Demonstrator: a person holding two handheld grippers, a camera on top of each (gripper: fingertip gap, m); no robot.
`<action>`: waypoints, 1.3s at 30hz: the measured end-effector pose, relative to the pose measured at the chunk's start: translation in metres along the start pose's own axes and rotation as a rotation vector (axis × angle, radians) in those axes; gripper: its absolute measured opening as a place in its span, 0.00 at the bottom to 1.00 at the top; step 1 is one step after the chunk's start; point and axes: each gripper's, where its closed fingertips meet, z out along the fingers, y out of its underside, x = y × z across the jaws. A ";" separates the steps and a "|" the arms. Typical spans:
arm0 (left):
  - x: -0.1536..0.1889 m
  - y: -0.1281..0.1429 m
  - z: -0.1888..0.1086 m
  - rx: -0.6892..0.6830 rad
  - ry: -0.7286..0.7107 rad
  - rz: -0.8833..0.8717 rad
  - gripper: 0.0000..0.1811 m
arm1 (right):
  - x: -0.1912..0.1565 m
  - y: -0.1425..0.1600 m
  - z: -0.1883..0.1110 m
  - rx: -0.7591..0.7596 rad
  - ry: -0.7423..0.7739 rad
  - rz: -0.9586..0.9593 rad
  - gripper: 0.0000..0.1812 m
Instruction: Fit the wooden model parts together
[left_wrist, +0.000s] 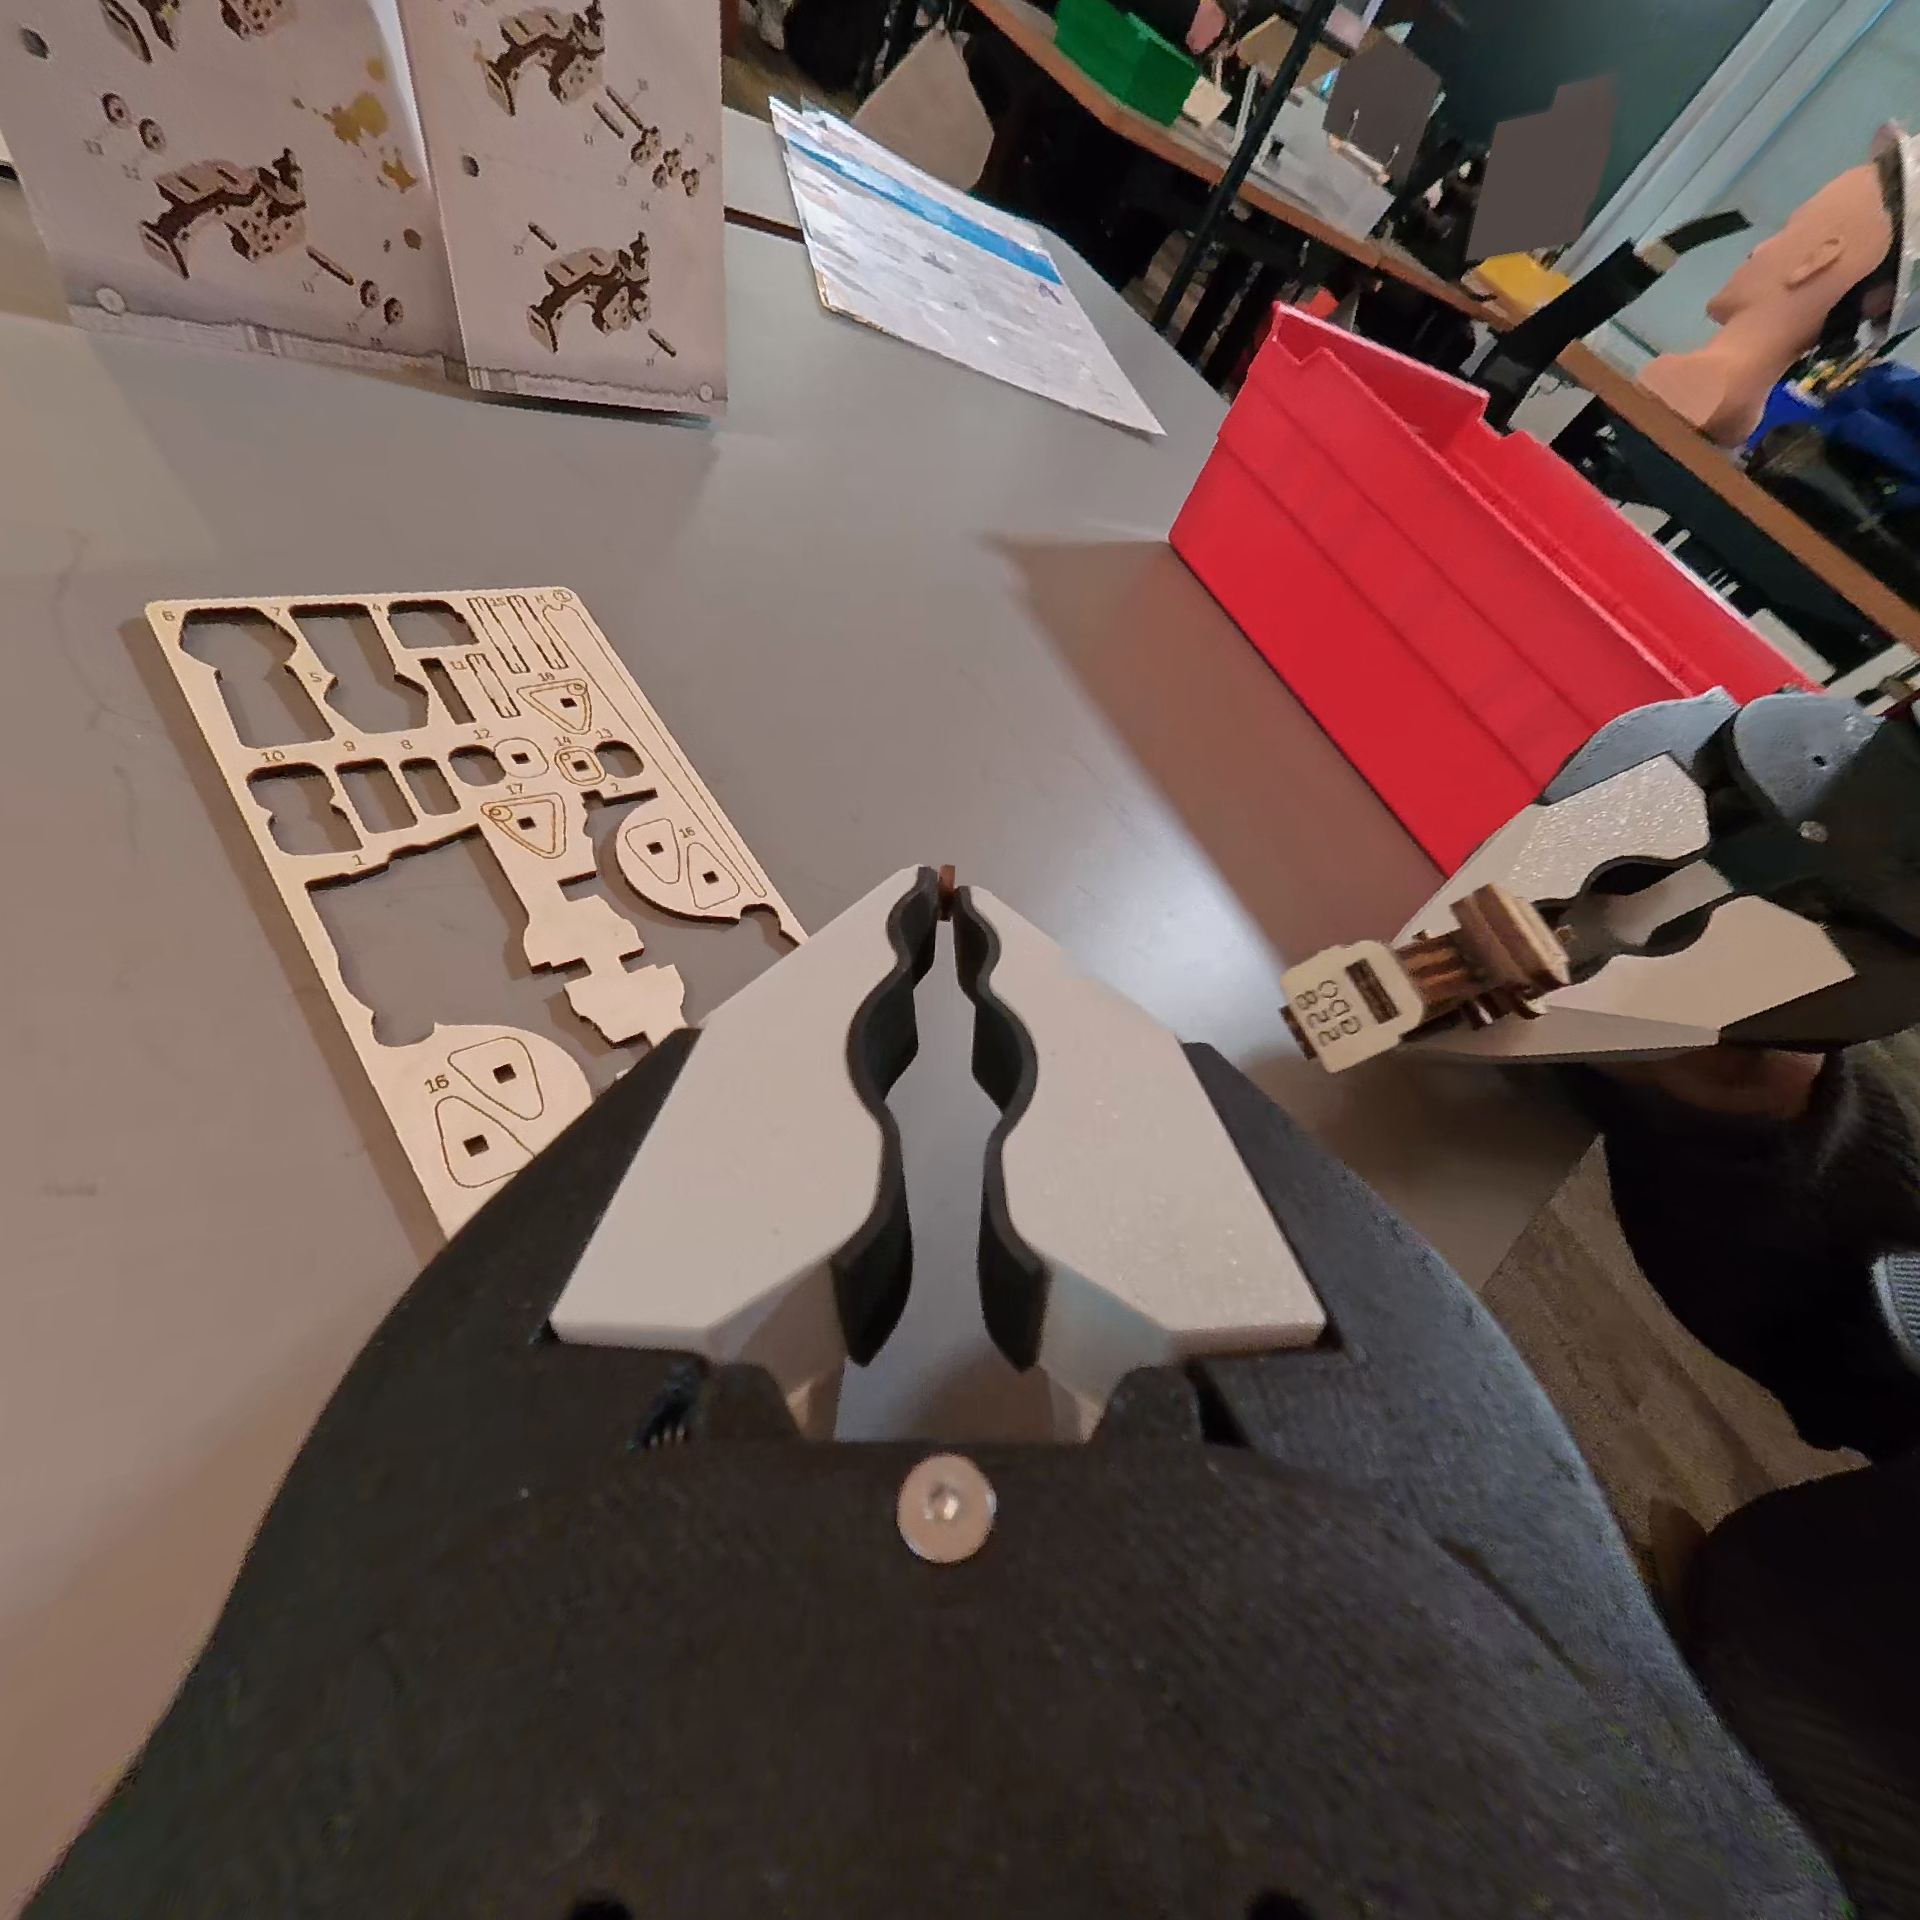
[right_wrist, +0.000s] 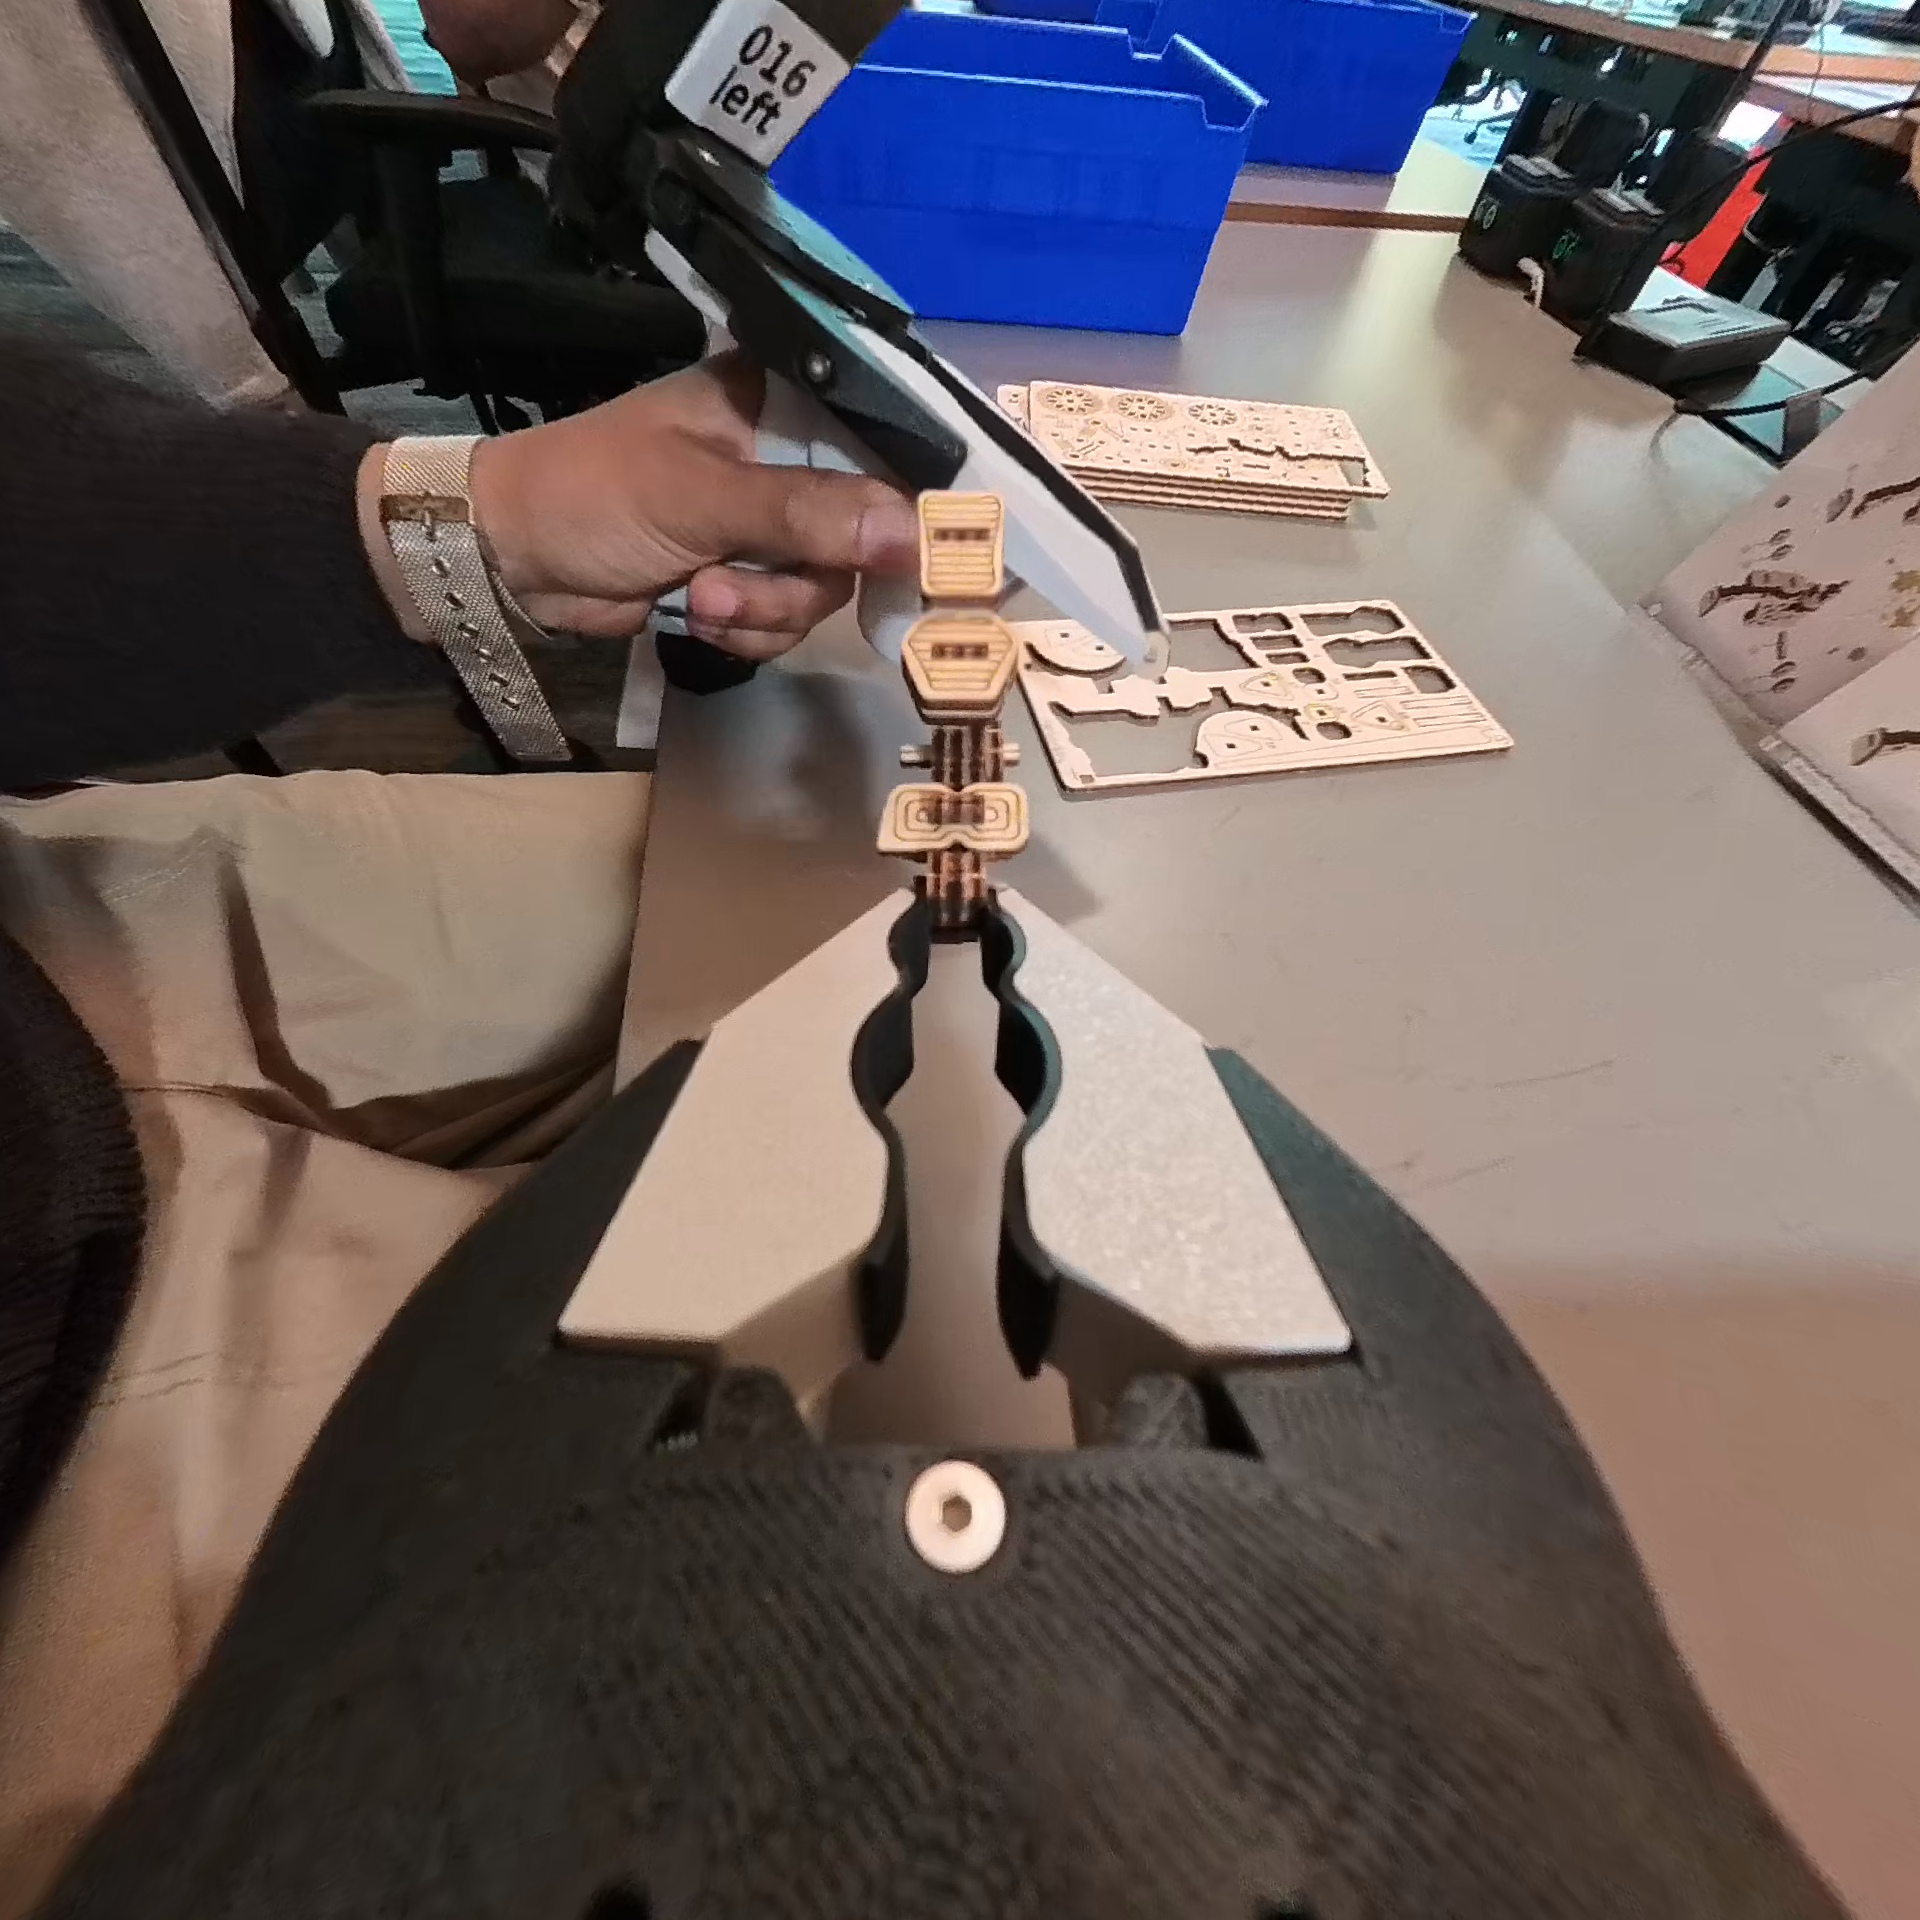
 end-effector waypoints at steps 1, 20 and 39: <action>-0.001 -0.001 0.000 0.005 0.001 -0.011 0.00 | 0.001 0.000 0.000 -0.003 0.005 -0.002 0.04; -0.002 -0.006 -0.012 0.050 0.012 0.009 0.00 | 0.012 -0.004 -0.002 0.029 0.087 -0.055 0.04; -0.050 -0.029 0.013 -0.163 -0.192 0.126 0.01 | 0.021 0.018 0.007 -0.127 0.176 -0.126 0.04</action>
